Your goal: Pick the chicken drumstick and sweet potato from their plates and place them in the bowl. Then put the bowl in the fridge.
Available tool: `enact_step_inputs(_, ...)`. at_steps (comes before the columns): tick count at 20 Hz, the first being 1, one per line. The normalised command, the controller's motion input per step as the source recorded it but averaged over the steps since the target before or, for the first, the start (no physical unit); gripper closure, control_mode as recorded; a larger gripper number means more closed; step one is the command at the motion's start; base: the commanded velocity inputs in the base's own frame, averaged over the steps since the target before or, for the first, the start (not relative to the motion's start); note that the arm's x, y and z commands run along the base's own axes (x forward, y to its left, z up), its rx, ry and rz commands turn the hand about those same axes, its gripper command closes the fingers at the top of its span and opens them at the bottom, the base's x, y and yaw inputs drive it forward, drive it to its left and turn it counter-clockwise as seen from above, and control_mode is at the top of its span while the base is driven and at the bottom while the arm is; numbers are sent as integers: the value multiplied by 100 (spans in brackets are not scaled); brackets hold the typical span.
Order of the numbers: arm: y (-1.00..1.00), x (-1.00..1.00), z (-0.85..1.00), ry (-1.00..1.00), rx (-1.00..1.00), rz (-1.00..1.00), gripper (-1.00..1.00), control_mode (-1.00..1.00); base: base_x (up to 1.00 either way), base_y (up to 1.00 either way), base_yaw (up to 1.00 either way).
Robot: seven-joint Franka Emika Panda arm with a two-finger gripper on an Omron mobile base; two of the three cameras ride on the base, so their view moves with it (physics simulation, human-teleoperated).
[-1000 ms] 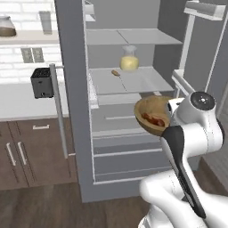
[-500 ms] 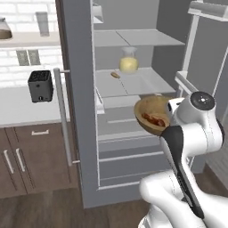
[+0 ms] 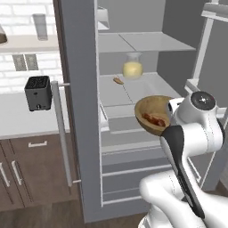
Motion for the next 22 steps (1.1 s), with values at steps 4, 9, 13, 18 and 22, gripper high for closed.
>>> enact_step_inputs(4, 0, 0, 0, 0, 0, 0, 100, 100, 31, -4, -10)
enact_step_inputs(9, 0, 0, 0, 0, 0, 0, 100, 100, 3, -15, -14)
enact_step_inputs(13, 0, 0, 0, 0, 0, 0, 100, 100, 30, -1, -8)
enact_step_inputs(18, 0, 0, 0, 0, 0, 0, 100, 100, 51, -9, 1)
enact_step_inputs(22, 0, 0, 0, 0, 0, 0, 100, 100, 50, -27, 6)
